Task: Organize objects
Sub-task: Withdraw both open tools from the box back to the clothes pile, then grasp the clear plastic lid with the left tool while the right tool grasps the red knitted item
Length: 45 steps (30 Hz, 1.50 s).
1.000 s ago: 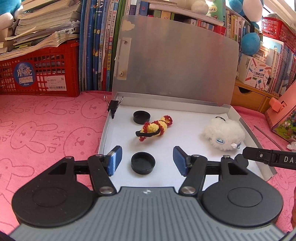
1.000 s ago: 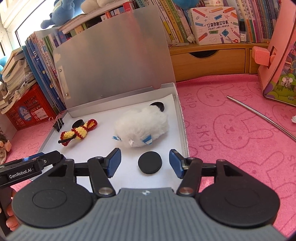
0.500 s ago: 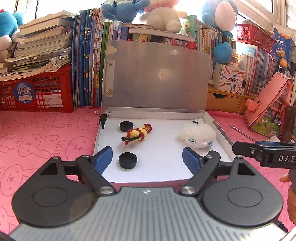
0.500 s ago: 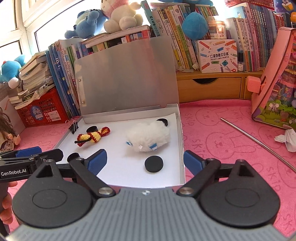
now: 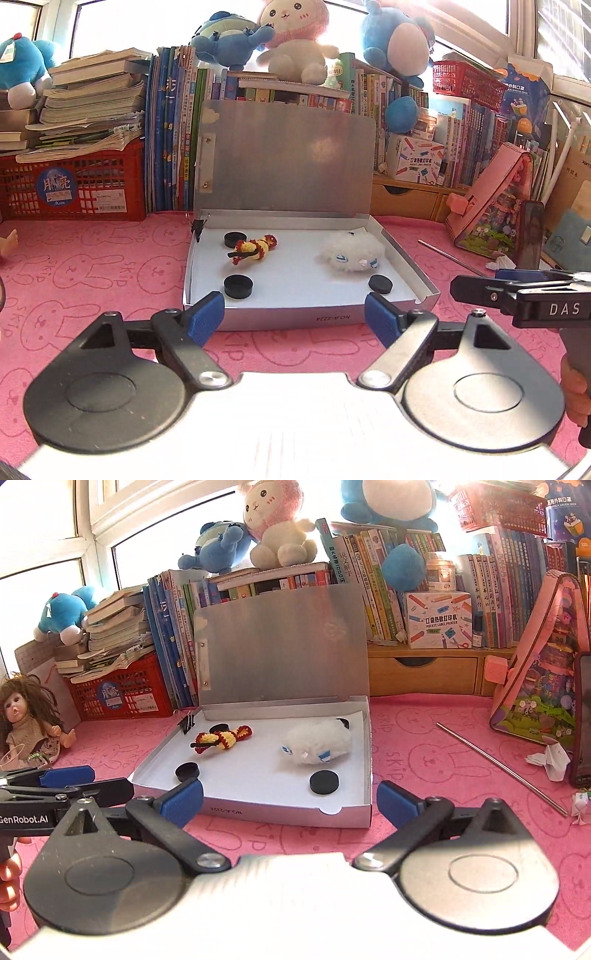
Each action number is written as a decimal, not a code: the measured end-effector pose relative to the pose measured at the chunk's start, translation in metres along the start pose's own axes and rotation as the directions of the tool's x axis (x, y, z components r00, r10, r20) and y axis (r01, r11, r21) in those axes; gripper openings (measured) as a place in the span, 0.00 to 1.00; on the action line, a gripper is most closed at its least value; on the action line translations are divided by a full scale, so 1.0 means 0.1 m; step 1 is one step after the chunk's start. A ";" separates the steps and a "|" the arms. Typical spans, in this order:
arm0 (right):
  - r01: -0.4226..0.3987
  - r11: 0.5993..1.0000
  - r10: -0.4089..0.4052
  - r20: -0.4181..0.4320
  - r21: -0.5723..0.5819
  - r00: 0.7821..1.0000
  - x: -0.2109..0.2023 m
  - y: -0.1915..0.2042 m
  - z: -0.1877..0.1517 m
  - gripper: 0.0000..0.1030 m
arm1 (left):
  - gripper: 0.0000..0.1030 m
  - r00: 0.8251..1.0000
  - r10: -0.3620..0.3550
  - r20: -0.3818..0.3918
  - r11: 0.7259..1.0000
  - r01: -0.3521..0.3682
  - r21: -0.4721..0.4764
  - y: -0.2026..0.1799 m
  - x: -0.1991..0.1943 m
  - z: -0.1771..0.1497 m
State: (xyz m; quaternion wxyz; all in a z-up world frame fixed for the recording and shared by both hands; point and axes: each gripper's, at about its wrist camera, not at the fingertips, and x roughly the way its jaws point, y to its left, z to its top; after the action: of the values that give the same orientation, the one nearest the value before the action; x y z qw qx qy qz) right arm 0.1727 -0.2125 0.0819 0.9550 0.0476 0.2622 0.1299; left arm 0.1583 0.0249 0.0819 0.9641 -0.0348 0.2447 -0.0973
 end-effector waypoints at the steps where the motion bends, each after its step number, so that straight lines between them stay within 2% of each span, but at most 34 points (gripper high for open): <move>1: -0.001 1.000 0.001 0.002 -0.003 1.000 -0.04 0.01 -0.02 1.00 | 0.84 1.000 0.007 0.009 1.000 -0.007 0.005 -0.01 -0.05 -0.03; 14: 0.044 0.997 -0.042 0.029 -0.070 0.999 -0.43 0.06 -0.41 1.00 | 0.84 0.999 0.008 0.038 0.999 -0.010 0.036 -0.12 -0.49 -0.45; 21: 0.076 0.992 -0.072 0.039 -0.101 0.997 -0.58 0.11 -0.68 1.00 | 0.84 1.000 -0.007 0.016 0.999 0.006 0.042 -0.17 -0.64 -0.74; 30: 0.097 0.987 -0.090 0.053 -0.125 0.994 -0.78 0.22 -0.98 1.00 | 0.84 1.000 -0.012 -0.013 0.999 0.012 0.052 -0.18 -0.71 -1.08; 37: 0.113 0.987 -0.105 0.069 -0.116 0.992 -0.91 0.28 -1.21 1.00 | 0.84 0.999 0.003 -0.037 0.998 -0.001 0.055 -0.18 -0.62 -1.19; 42: 0.138 0.984 -0.131 0.068 -0.112 0.989 -0.93 0.30 -1.34 1.00 | 0.84 0.997 0.072 0.005 0.993 -0.073 0.088 -0.22 -0.65 -1.22; 45: 0.141 0.984 -0.136 0.057 -0.110 0.989 -0.92 0.30 -1.40 1.00 | 0.84 0.994 0.103 0.020 0.992 -0.105 0.074 -0.17 -0.69 -1.23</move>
State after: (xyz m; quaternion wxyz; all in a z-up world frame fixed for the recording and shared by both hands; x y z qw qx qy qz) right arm 0.0179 -0.2055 0.0118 0.9691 -0.0219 0.2333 0.0767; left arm 0.0374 0.0200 0.0080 0.9704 0.0133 0.2346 -0.0557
